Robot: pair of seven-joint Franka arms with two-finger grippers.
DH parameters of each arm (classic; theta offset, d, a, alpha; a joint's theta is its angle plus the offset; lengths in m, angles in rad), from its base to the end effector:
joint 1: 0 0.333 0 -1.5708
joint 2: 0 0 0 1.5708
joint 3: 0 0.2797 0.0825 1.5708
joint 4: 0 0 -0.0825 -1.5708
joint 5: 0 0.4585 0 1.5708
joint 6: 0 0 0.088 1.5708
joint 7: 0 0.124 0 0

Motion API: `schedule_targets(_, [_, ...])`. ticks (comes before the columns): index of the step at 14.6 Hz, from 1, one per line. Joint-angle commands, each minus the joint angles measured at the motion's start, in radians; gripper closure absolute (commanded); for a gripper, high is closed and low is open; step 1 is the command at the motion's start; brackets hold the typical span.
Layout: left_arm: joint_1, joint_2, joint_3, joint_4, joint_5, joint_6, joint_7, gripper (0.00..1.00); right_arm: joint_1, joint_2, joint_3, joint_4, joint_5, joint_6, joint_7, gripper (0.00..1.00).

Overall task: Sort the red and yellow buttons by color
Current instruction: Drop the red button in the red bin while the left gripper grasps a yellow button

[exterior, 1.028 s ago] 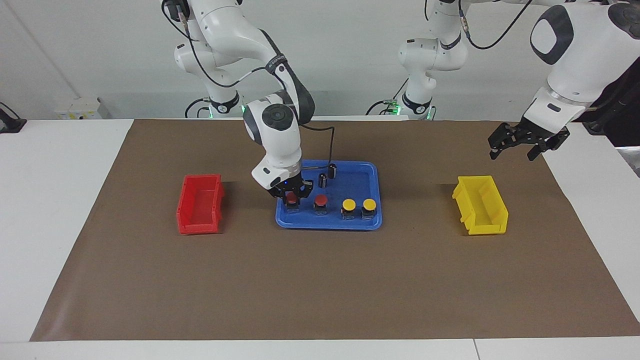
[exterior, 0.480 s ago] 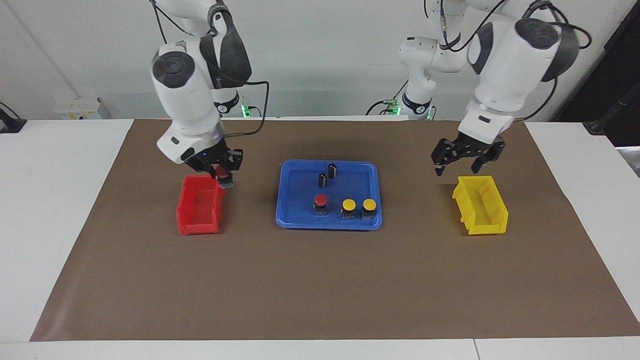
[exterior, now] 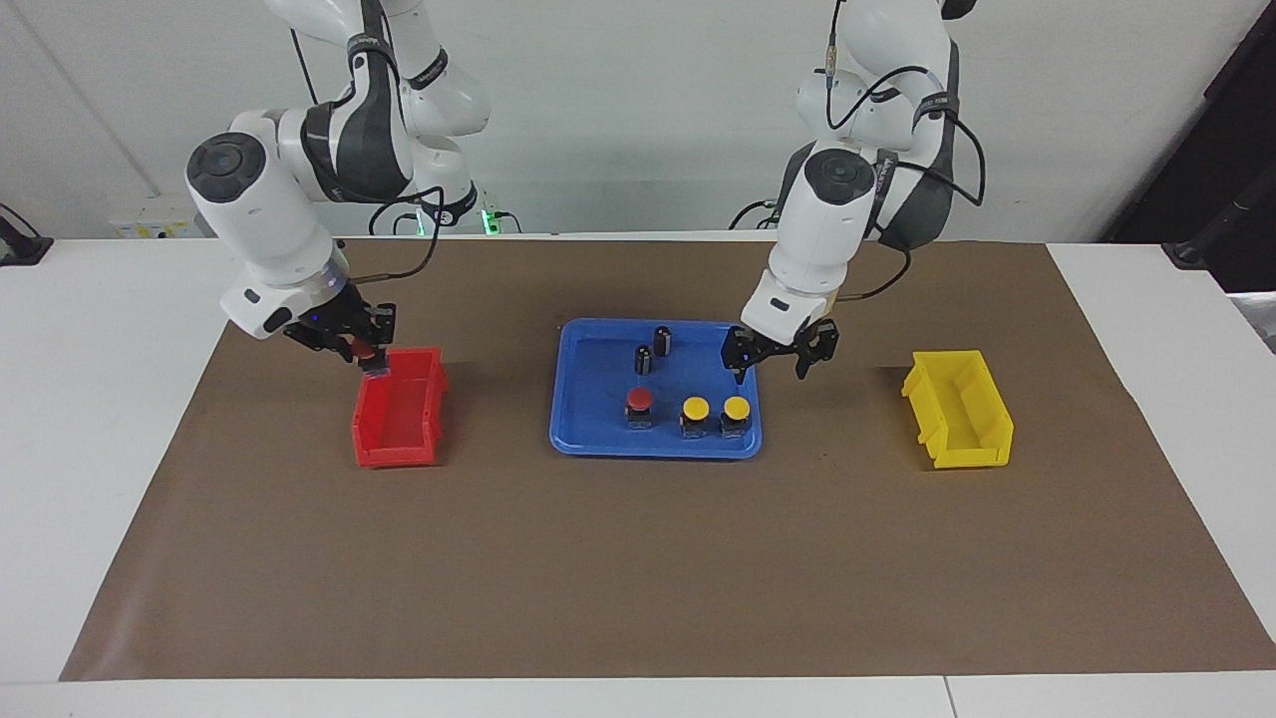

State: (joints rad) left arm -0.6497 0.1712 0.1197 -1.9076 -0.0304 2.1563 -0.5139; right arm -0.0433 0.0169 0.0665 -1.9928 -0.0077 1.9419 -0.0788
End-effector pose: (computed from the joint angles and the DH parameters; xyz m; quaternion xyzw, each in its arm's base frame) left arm 0.5741 -0.3395 0.3276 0.9992 -0.0014 0.0327 0.0221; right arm 0.6166 0.0136 0.3615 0.9980 0.0525 -0.0339 0.0020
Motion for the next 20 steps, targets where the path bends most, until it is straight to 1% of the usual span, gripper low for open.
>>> schedule_targets(1, [-0.034,0.005,0.017,-0.056,-0.011,0.077,-0.014,0.08,-0.001,-0.064,0.009,-0.109,0.017,0.092,-0.004,0.72])
schedule_targets(3, [-0.036,0.024,0.017,-0.056,-0.011,0.134,-0.047,0.09,-0.001,-0.066,0.009,-0.17,0.037,0.176,-0.007,0.72])
schedule_targets(5, [-0.038,0.054,0.017,-0.047,-0.011,0.154,-0.049,0.1,-0.001,-0.072,0.009,-0.236,0.037,0.251,-0.009,0.72])
schedule_targets(7, [-0.042,0.086,0.017,-0.047,-0.011,0.189,-0.052,0.12,-0.004,-0.068,0.007,-0.279,0.037,0.307,-0.01,0.72])
schedule_targets(9, [-0.05,0.109,0.017,-0.041,-0.011,0.203,-0.055,0.2,-0.001,-0.061,0.007,-0.303,0.037,0.359,-0.01,0.72])
schedule_targets(10, [-0.05,0.113,0.017,-0.039,-0.011,0.205,-0.07,0.31,-0.001,-0.06,0.007,-0.316,0.037,0.373,-0.01,0.72])
schedule_targets(11, [-0.05,0.114,0.017,-0.038,-0.011,0.205,-0.086,0.47,-0.003,-0.061,0.007,-0.317,0.037,0.373,-0.013,0.72])
schedule_targets(12, [-0.05,0.114,0.017,-0.033,-0.011,0.201,-0.09,0.79,-0.007,-0.061,0.007,-0.323,0.037,0.376,-0.024,0.72])
schedule_targets(13, [-0.05,0.119,0.017,-0.025,-0.011,0.2,-0.09,0.95,-0.01,-0.066,0.007,-0.345,0.037,0.394,-0.038,0.71])
schedule_targets(14, [-0.05,0.119,0.017,-0.021,-0.011,0.194,-0.092,0.98,-0.01,-0.071,0.007,-0.36,0.037,0.411,-0.039,0.71])
schedule_targets(15, [-0.05,0.119,0.017,-0.013,-0.016,0.183,-0.094,0.98,-0.012,-0.072,0.007,-0.368,0.037,0.414,-0.041,0.71])
schedule_targets(17, [-0.05,0.119,0.017,0.028,-0.02,0.125,-0.094,0.99,-0.012,-0.072,0.007,-0.368,0.037,0.414,-0.041,0.63])
schedule_targets(19, [-0.047,0.111,0.02,0.106,-0.026,-0.005,-0.094,0.98,-0.01,-0.072,0.006,-0.365,0.037,0.41,-0.047,0.57])
schedule_targets(20, [-0.038,0.105,0.023,0.157,-0.026,-0.089,-0.092,0.98,-0.012,-0.072,0.006,-0.363,0.037,0.405,-0.061,0.51])
